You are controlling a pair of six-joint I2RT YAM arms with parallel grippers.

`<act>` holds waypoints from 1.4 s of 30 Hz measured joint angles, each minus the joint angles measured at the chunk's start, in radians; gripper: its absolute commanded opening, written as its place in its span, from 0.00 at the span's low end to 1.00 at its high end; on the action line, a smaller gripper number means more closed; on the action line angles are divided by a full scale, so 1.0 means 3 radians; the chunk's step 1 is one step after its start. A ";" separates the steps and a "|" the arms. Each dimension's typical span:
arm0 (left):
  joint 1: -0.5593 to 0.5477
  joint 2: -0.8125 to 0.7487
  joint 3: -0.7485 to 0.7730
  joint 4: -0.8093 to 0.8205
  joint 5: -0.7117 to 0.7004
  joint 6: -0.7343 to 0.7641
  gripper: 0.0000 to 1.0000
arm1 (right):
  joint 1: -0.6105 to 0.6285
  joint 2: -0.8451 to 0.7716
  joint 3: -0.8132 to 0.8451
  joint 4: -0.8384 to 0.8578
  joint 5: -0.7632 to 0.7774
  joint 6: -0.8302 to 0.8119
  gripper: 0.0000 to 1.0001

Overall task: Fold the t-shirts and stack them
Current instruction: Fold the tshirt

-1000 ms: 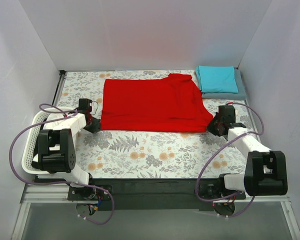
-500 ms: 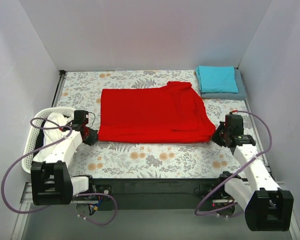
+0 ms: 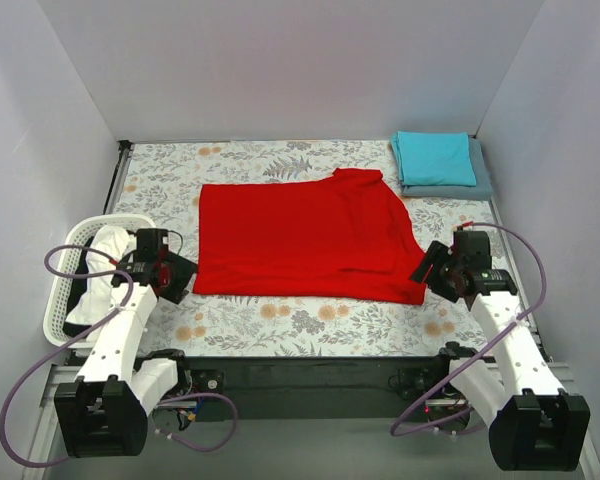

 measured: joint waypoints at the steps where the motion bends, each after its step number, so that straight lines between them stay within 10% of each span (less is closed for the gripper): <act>1: 0.0000 0.0000 0.0111 -0.0004 0.0000 0.0047 0.51 | 0.0000 0.0076 0.0098 0.0005 -0.0001 -0.0042 0.70; 15: -0.0373 0.1298 0.0877 0.0715 0.0409 0.0435 0.47 | 0.0406 0.1356 0.0744 0.0547 -0.0053 -0.0389 0.54; 42: -0.0380 0.1467 0.0703 0.1047 0.0767 0.0706 0.47 | 0.0619 0.2042 0.0546 0.1156 -0.0098 -0.0235 0.39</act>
